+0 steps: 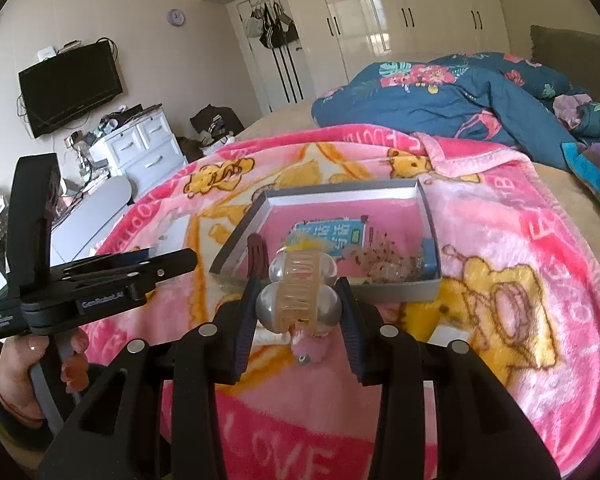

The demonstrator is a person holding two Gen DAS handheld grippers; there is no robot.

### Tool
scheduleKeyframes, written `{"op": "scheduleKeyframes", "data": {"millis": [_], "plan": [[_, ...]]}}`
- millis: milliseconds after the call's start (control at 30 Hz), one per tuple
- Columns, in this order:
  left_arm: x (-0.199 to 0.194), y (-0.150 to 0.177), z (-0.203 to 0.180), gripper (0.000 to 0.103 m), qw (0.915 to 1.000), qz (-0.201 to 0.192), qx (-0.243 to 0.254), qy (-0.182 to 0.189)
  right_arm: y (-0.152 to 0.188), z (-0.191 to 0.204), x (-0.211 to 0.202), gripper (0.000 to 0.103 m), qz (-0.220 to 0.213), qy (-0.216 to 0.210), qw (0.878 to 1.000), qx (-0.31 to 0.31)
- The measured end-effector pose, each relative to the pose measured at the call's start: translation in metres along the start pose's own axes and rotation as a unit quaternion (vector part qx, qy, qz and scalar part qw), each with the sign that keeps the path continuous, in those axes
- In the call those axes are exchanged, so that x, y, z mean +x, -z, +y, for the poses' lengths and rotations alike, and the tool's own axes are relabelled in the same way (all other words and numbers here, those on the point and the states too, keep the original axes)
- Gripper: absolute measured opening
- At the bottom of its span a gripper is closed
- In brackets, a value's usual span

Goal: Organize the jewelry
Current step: 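Carry the clear clip and bagged card over the gray tray with both tools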

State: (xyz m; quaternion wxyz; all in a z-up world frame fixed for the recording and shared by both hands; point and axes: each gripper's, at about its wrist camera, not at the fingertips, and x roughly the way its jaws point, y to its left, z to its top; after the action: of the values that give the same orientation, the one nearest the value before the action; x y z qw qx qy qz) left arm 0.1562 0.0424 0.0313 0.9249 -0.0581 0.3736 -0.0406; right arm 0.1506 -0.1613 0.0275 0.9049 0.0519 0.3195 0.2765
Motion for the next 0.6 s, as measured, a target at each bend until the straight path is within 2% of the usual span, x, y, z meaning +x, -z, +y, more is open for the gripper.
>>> {"op": "scheduleKeyframes", "data": {"millis": [600], "plan": [[0.038, -0.045, -0.007, 0.038, 0.9999, 0.006, 0.005, 0.009, -0.042, -0.019, 0.015, 0.037, -0.028, 0.018, 0.999, 0.011]]}}
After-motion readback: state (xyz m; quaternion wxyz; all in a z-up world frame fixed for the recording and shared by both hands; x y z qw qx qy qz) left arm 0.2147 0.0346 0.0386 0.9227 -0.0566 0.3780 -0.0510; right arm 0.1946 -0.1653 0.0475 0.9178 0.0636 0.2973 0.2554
